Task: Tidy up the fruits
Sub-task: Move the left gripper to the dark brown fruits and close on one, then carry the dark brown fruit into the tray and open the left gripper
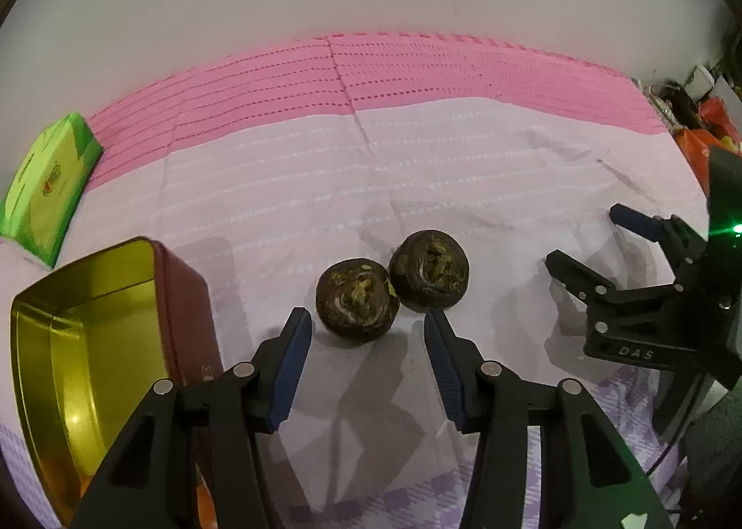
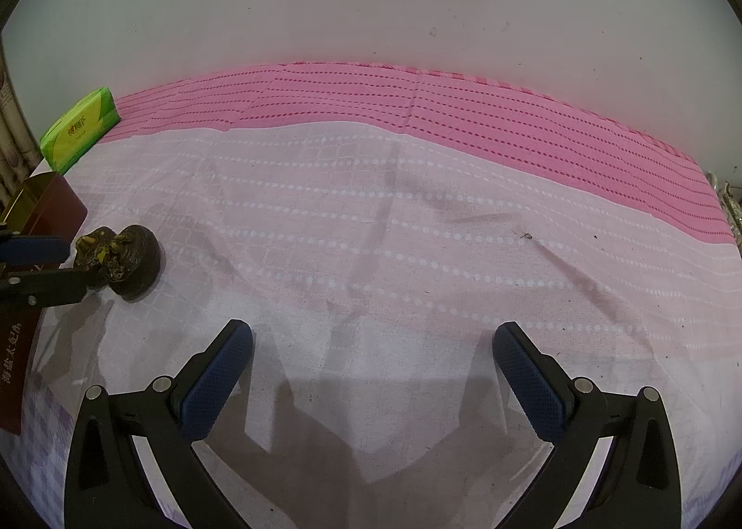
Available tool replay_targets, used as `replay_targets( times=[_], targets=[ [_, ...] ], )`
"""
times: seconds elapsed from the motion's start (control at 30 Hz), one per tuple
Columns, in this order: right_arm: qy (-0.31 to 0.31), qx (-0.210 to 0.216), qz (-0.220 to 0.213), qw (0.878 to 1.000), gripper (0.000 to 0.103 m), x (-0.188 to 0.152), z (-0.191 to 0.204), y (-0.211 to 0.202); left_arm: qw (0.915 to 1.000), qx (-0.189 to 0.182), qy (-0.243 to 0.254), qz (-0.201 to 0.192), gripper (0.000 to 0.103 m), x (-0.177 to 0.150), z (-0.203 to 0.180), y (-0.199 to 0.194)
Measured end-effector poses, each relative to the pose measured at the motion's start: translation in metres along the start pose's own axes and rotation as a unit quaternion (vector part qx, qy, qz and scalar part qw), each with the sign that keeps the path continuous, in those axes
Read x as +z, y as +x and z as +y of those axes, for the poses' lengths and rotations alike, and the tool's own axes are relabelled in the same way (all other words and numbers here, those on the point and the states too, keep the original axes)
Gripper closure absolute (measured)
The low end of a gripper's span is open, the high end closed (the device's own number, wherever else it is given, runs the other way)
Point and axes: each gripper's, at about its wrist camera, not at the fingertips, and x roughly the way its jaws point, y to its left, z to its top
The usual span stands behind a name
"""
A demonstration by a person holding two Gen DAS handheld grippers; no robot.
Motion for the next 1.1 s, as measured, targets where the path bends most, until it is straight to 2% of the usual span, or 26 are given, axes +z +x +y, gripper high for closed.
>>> replay_targets(
  times=[0.2,0.3,0.47,1.1],
  targets=[
    [0.000,0.000,0.000,1.000,0.000,0.000,0.000,0.000,1.0000,-0.003,-0.006,0.007,0.060,0.007,0.002,0.008],
    [0.000,0.000,0.000,1.000,0.000,0.000,0.000,0.000,0.9999,-0.007,-0.012,0.010,0.066,0.008,0.005,0.012],
    [0.000,0.000,0.000,1.000,0.000,0.000,0.000,0.000,0.9999,-0.004,-0.011,0.011,0.067,0.005,0.003,0.011],
    [0.000,0.000,-0.001,1.000,0.000,-0.001,0.001,0.002,0.9991,0.000,-0.041,0.012,0.067,-0.032,-0.003,-0.018]
  ],
)
